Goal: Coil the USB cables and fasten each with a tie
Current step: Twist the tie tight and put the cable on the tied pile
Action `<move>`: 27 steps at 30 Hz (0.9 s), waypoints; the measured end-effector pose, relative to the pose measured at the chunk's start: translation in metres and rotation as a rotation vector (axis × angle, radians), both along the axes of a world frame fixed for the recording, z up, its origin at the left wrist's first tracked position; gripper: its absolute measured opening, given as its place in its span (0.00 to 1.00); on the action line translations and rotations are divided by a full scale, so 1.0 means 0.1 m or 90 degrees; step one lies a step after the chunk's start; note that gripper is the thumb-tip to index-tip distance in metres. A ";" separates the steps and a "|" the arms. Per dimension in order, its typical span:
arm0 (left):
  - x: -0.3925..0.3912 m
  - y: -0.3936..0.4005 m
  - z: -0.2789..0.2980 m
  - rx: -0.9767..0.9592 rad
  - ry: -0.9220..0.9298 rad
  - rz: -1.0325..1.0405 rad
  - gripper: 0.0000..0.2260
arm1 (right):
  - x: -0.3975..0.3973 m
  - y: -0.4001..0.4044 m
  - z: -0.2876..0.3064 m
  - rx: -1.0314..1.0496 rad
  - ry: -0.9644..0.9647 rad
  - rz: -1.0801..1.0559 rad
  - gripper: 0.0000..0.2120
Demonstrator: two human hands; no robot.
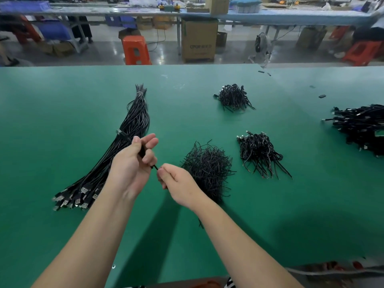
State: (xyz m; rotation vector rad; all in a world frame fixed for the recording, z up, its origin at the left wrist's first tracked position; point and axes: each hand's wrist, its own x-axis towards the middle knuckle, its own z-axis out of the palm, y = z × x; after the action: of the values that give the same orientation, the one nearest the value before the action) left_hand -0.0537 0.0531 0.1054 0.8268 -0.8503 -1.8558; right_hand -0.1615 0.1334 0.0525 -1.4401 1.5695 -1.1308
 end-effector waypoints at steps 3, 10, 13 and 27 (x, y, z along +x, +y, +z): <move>0.03 -0.03 -0.01 -0.016 -0.016 -0.014 0.16 | -0.02 0.07 -0.06 0.016 0.060 -0.001 0.15; 0.05 0.09 -0.14 -0.068 -0.136 -0.068 0.14 | 0.01 0.05 -0.01 0.095 -0.129 0.050 0.14; 0.08 0.13 -0.15 -0.055 -0.091 -0.122 0.14 | -0.02 0.02 0.02 0.059 -0.257 0.022 0.13; 0.18 0.15 -0.14 -0.132 -0.124 -0.293 0.15 | 0.00 -0.01 -0.05 0.037 -0.350 -0.022 0.17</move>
State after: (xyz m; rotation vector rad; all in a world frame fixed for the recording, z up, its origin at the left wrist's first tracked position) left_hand -0.0362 0.0677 0.0911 0.7299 -1.4263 -2.0506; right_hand -0.1616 0.1324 0.0471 -0.9537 1.2241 -1.3469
